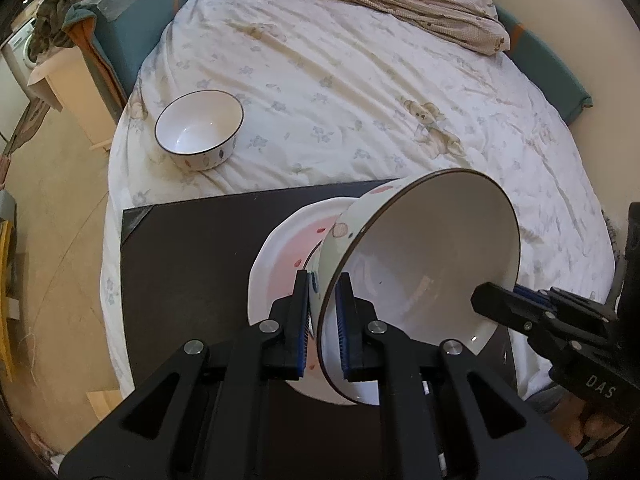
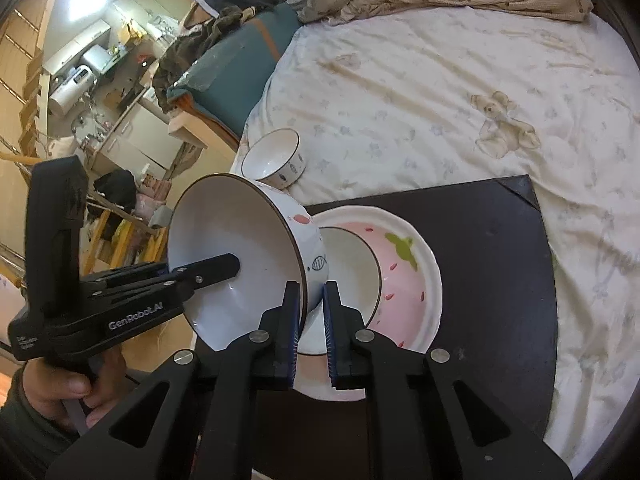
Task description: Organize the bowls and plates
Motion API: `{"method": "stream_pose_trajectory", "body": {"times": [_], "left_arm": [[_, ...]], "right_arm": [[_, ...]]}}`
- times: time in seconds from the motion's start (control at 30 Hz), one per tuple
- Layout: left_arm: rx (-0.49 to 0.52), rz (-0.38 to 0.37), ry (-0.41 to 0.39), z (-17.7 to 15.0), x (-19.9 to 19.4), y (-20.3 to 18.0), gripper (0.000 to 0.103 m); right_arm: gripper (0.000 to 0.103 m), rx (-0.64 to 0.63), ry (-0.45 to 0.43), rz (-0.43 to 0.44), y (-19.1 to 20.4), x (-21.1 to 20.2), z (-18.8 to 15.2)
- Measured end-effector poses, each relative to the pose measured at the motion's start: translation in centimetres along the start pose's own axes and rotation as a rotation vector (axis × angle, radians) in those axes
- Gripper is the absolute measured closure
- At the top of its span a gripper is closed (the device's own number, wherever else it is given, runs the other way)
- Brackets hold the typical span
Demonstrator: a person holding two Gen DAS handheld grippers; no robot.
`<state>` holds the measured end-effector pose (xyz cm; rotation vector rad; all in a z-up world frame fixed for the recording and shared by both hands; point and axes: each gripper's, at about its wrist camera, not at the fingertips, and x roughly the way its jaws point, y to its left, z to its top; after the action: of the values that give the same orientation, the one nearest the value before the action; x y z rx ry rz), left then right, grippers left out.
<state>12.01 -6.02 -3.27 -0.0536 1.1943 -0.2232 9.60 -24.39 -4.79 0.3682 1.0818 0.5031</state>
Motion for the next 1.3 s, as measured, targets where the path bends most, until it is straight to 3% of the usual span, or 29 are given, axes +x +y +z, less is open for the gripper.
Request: {"method": "stream_pose_trajectory", "body": {"times": [0.27, 0.43, 0.6, 0.83, 1.17, 1.3], "left_arm": [[-0.035, 0.004, 0.001, 0.1, 1.3, 0.3, 0.094], [-0.089, -0.033, 0.013, 0.5, 1.8, 1.4, 0.094], [-0.063, 0.003, 0.022, 0.4, 2.4, 1.0, 0.094], [-0.030, -0.005, 0.105, -0.4, 4.4, 0.3, 0.094], [-0.035, -0.020, 0.106, -0.6, 4.5, 0.4, 0.094], [-0.062, -0.015, 0.075, -0.5, 3.8, 0.9, 0.091]], "right_arm": [[0.090, 0.039, 0.022, 0.004, -1.3, 1.1, 0.0], [0.090, 0.083, 0.028, 0.010, -1.9, 1.9, 0.3], [0.090, 0.094, 0.043, 0.014, -2.1, 2.3, 0.3], [0.090, 0.128, 0.088, -0.015, -2.6, 2.8, -0.3], [0.089, 0.202, 0.136, -0.033, -4.1, 3.1, -1.1], [0.086, 0.248, 0.136, -0.002, -4.7, 3.0, -1.0]]}}
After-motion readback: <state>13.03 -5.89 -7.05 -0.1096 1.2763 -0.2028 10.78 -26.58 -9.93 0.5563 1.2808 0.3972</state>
